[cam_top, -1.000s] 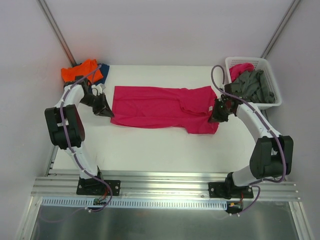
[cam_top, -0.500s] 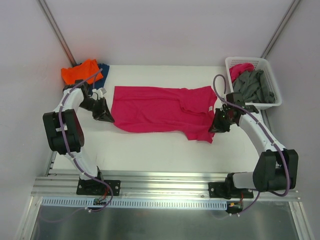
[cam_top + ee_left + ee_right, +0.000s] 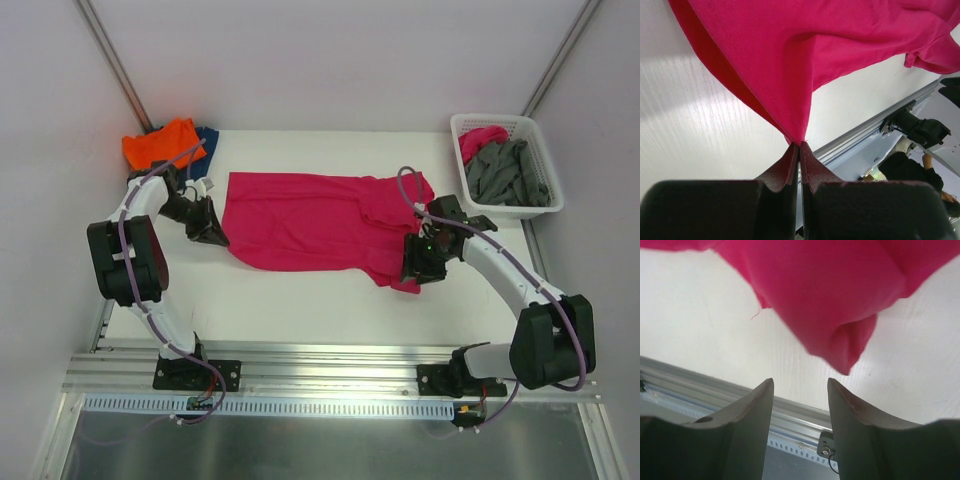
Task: Fold and stack the t-shirts
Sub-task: Fold the tshirt
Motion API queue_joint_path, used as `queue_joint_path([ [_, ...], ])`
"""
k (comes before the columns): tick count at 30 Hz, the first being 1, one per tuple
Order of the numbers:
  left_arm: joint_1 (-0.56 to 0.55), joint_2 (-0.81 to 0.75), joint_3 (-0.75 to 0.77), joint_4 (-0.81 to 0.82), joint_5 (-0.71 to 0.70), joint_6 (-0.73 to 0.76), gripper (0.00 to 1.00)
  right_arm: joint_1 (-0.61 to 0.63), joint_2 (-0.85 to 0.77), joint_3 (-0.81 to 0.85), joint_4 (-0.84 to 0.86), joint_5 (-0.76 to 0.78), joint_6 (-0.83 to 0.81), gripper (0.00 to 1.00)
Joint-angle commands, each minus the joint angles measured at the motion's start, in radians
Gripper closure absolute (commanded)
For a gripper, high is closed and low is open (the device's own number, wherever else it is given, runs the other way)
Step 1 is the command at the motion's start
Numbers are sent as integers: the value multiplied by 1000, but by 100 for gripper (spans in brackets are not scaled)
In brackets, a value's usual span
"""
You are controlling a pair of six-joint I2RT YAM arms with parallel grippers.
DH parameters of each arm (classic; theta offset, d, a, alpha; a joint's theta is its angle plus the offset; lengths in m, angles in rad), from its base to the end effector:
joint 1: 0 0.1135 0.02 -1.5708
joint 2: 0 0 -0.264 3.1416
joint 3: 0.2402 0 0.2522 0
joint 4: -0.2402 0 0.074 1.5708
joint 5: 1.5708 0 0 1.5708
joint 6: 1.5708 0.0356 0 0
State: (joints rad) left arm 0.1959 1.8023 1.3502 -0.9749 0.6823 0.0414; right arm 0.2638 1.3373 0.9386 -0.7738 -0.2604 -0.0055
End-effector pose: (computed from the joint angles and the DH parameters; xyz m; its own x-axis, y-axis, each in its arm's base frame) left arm 0.3395 0.0445 0.2168 -0.9725 -0.1602 -0.1690 -0.0222 0.7862 -0.6176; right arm 0.2390 0.0740 0.2306 -0.8879 -0.2453 -0.3892 -0.3532 0.9055 0.2352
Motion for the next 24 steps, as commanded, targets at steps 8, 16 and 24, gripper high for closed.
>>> queue_joint_path([
  [8,2,43,61,-25,54,12,100,150,91,37,30,-66,38,59],
  [16,2,31,43,-22,75,11,100,152,232,78,74,-59,50,60],
  [24,11,46,38,-16,92,6,100,163,359,193,77,-45,47,61],
])
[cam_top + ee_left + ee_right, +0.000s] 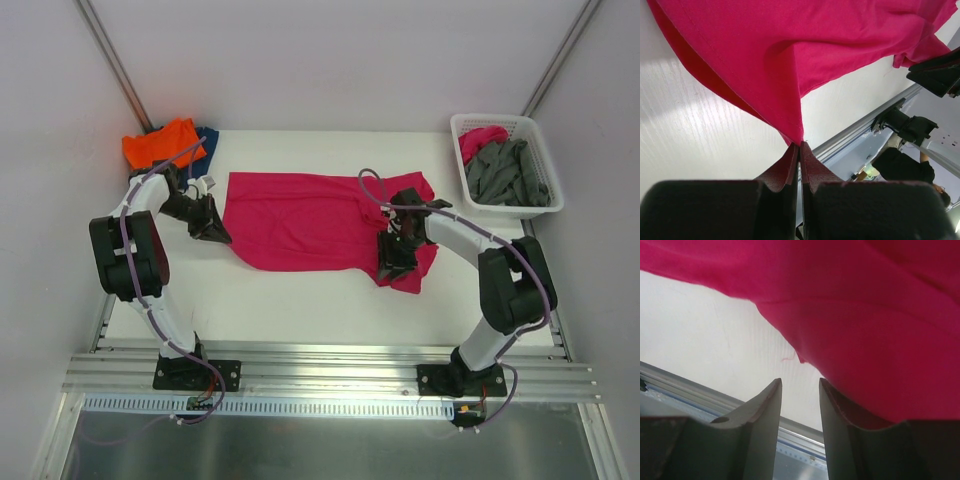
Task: Fold and stack the t-shirts
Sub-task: Fold the tshirt
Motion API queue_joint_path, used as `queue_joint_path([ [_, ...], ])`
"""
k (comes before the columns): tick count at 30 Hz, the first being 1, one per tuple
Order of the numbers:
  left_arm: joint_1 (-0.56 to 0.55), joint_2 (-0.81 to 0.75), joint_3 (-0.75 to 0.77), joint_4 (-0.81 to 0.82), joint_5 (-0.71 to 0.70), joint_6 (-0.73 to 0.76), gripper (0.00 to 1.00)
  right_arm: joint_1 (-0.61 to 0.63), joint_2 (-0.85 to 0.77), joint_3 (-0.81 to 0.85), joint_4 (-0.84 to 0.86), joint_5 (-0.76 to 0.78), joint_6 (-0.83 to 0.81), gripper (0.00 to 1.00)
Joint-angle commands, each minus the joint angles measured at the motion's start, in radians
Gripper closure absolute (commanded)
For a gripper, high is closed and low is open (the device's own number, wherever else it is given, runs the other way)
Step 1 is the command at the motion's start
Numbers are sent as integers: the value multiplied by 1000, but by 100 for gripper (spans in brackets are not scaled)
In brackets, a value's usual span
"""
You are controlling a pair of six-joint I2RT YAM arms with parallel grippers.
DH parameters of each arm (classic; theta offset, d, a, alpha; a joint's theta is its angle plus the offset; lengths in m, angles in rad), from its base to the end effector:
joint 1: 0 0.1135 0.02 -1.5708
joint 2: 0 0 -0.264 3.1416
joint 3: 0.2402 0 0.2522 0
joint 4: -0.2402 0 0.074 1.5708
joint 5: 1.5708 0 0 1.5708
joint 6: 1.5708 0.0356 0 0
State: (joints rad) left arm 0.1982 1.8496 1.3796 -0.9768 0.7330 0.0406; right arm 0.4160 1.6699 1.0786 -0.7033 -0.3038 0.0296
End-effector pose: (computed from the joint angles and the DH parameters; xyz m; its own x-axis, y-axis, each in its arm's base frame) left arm 0.3485 0.0457 0.2102 -0.9747 -0.1650 -0.1505 -0.0256 0.7522 -0.6584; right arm 0.2814 0.1360 0.1856 -0.8933 -0.3637 -0.2641 -0.4340 0.8510 0.2957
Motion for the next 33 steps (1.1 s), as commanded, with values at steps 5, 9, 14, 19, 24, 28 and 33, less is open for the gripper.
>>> queue_joint_path([
  [5,12,8,13,-13,46,2,100,24,70,86,11,-3,15,63],
  [9,15,8,16,-13,49,1,100,36,77,93,7,-9,23,64],
  [14,20,5,16,-11,49,-2,100,49,71,78,10,-11,29,64],
  [19,21,3,18,-11,52,-4,100,49,62,46,19,0,26,66],
  [24,23,0,12,-11,57,-4,100,50,50,12,15,22,23,66],
  [28,26,-3,10,-11,60,-4,100,50,45,-17,13,34,13,66],
  [33,29,-7,6,-11,68,-4,100,49,71,0,22,42,4,69],
])
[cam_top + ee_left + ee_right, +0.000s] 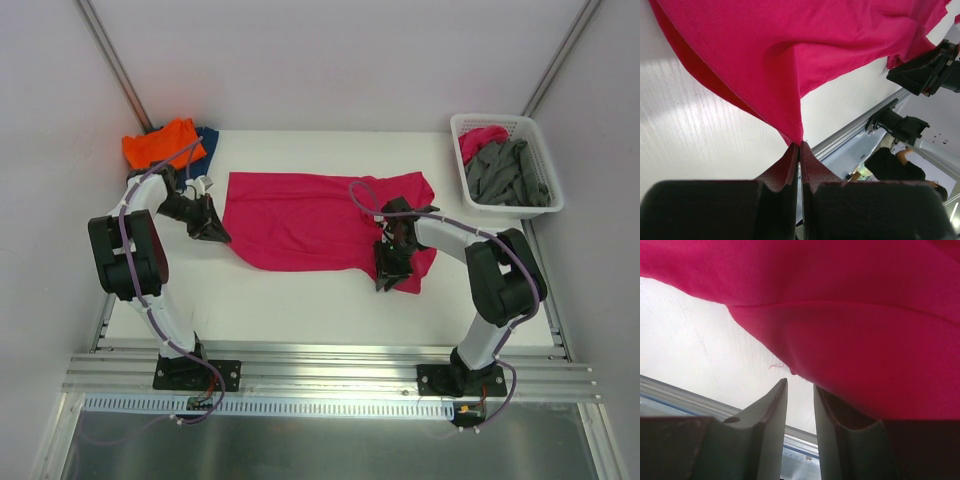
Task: Fold and stack the t-shirts
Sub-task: Fold the tshirt
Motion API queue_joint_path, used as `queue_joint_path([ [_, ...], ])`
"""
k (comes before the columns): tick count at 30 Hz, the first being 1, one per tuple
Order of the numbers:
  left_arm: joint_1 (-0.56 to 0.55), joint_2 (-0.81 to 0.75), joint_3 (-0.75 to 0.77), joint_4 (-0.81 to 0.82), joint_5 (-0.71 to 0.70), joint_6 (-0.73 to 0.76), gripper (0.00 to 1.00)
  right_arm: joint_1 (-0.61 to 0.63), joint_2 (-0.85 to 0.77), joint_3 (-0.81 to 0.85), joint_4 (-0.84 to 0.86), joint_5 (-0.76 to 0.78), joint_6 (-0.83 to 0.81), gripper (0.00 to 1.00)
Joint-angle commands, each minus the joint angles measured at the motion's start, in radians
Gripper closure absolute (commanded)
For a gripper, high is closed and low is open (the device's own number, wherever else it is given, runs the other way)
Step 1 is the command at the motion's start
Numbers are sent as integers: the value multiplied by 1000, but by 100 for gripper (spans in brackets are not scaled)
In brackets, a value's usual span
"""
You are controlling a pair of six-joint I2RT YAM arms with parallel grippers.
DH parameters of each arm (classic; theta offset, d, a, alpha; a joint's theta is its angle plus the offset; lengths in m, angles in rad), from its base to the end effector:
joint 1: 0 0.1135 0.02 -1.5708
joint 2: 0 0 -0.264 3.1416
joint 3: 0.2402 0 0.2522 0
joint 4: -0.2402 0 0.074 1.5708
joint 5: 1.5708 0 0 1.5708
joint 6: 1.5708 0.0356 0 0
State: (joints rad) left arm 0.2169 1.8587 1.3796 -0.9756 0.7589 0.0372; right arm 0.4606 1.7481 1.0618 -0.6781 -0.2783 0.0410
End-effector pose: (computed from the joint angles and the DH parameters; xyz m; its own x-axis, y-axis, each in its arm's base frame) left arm 0.3486 0.0517 0.2078 -0.9722 -0.1866 -0.1412 -0.0422 0.7332 -0.6787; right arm 0.2790 0.1493 0.1586 -0.8956 -0.4004 -0.1937 -0.4415 0.8534 0.2771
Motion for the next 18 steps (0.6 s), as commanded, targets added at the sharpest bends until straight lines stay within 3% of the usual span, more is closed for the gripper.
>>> queue_joint_path([
  [1,12,-16,4,-14,43,0,100,4,5,24,-3,19,-10,69],
  [12,18,-13,-4,-9,45,0,100,4,88,122,0,31,-24,70],
  [18,21,-10,-4,-5,48,-3,100,4,65,122,-9,25,-29,94],
])
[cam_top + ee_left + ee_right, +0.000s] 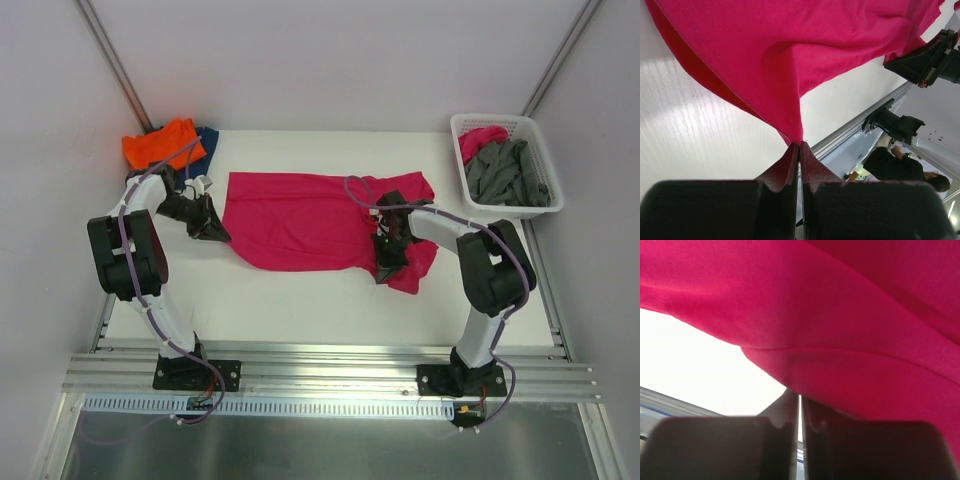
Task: Fold and stack the t-shirts
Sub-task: Fold the tshirt
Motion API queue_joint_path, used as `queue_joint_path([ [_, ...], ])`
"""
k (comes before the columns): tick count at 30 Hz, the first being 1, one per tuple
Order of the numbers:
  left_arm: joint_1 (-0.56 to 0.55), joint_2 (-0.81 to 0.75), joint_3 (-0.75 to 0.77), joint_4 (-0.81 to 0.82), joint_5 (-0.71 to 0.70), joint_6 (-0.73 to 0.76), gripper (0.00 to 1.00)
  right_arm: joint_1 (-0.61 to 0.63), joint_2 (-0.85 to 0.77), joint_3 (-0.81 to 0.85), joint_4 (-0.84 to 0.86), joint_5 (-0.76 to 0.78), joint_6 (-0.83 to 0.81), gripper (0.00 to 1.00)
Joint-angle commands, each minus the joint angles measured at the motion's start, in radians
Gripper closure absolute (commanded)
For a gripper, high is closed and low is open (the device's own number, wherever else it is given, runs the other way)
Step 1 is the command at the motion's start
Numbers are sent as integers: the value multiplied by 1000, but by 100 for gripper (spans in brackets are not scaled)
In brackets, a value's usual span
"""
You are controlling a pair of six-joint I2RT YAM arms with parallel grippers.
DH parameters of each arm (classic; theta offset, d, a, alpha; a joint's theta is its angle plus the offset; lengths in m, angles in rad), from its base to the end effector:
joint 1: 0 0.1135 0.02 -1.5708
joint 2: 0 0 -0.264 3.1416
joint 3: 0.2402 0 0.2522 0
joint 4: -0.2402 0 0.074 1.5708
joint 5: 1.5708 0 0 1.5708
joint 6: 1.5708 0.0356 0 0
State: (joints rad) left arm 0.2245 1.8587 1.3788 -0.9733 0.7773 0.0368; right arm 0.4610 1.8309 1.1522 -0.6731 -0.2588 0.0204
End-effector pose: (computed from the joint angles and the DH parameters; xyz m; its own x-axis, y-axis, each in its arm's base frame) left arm 0.3483 0.0539 0.2081 -0.9704 -0.1947 -0.1429 -0.0428 0.7209 -0.6917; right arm 0.3003 0.1593 0.1557 -0.8838 -0.4170 -0.2121 -0.4619 0.8497 0.2542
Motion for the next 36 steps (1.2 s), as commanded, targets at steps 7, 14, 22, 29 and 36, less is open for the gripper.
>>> queue_joint_path([
  [7,13,-7,11,-8,37,-3,100,11,-151,7,-66,9,-13,99],
  [14,13,-12,29,-8,39,-2,100,36,-291,17,-88,-7,-13,99],
  [22,12,-15,49,-8,24,9,100,39,-387,-20,-82,19,-59,99],
  [29,12,-9,106,-21,52,9,100,1,-421,-8,-59,47,-91,99],
  [36,9,52,233,-27,59,14,100,-56,-337,66,-45,33,-129,99],
])
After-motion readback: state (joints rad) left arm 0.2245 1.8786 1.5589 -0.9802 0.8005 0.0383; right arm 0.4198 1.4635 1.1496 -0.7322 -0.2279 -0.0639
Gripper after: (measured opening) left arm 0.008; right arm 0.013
